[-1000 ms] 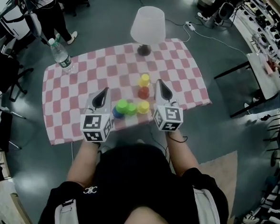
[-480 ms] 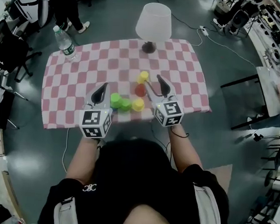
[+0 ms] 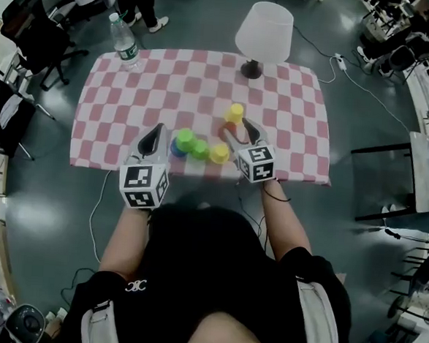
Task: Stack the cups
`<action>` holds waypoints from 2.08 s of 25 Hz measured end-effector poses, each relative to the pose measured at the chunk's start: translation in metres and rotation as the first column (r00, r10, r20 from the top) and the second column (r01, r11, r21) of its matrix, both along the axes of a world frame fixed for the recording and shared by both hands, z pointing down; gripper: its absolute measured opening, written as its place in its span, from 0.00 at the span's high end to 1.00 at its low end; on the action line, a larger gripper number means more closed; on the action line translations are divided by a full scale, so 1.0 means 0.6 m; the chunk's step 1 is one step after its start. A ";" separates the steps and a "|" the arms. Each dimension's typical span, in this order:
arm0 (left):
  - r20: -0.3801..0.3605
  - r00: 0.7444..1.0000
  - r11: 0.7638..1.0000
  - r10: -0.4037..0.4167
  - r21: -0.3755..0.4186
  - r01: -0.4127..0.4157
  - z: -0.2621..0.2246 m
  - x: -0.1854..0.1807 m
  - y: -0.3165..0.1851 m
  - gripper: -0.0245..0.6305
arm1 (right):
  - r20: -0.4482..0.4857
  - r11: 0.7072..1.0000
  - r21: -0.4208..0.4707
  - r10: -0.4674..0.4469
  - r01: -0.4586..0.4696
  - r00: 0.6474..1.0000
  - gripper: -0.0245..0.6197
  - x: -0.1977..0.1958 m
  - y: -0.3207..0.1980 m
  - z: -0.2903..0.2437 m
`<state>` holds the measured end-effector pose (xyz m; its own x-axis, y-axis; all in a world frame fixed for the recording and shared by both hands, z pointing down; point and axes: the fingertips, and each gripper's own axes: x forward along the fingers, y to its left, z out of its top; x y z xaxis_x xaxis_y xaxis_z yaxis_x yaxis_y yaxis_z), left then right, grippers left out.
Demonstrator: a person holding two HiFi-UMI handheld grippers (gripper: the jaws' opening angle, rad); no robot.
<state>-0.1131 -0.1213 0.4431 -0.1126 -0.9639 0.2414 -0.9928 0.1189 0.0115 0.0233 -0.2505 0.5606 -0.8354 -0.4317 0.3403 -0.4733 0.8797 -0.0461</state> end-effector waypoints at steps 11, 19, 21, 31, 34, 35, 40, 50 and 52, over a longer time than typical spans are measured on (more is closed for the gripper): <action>-0.026 0.993 0.993 -0.113 -0.047 0.112 0.033 -0.020 0.054 0.96 | -0.149 0.990 -0.137 -0.003 -0.017 0.989 0.58 0.006 -0.028 0.132; -0.032 0.988 0.986 -0.154 -0.072 0.152 0.046 -0.029 0.074 0.96 | -0.202 0.983 -0.181 -0.035 -0.003 0.979 0.58 0.002 -0.039 0.166; -0.025 0.987 0.985 -0.160 -0.076 0.157 0.046 -0.030 0.077 0.96 | -0.213 0.984 -0.178 -0.032 -0.007 0.977 0.58 0.000 -0.043 0.175; -0.011 0.984 0.980 -0.178 -0.088 0.176 0.044 -0.043 0.087 0.96 | -0.226 0.978 -0.207 -0.067 0.020 0.972 0.61 -0.010 -0.045 0.197; -0.012 0.985 0.982 -0.172 -0.085 0.170 0.042 -0.043 0.082 0.96 | -0.206 0.980 -0.197 -0.063 0.022 0.976 0.61 -0.009 -0.045 0.183; -0.013 0.986 0.982 -0.168 -0.084 0.167 0.043 -0.042 0.081 0.96 | -0.201 0.982 -0.190 -0.059 0.020 0.978 0.61 -0.008 -0.045 0.177; -0.018 0.990 0.987 -0.137 -0.082 0.135 0.043 -0.037 0.068 0.96 | -0.170 0.990 -0.144 -0.024 0.000 0.985 0.61 -0.002 -0.048 0.129; -0.039 0.998 0.997 -0.043 -0.070 0.040 0.032 -0.036 0.040 0.96 | -0.078 0.992 -0.113 0.046 -0.055 0.996 0.61 0.006 -0.018 0.019; -0.044 0.999 0.997 -0.023 -0.068 0.020 0.032 -0.039 0.035 0.96 | -0.072 0.992 -0.108 0.051 -0.059 0.996 0.61 0.004 -0.006 0.007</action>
<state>-0.1367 -0.1003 0.4622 -0.1209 -0.9427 0.3111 -0.9887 0.1422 0.0467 0.0259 -0.2542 0.5647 -0.7844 -0.4334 0.4437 -0.5263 0.8436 -0.1065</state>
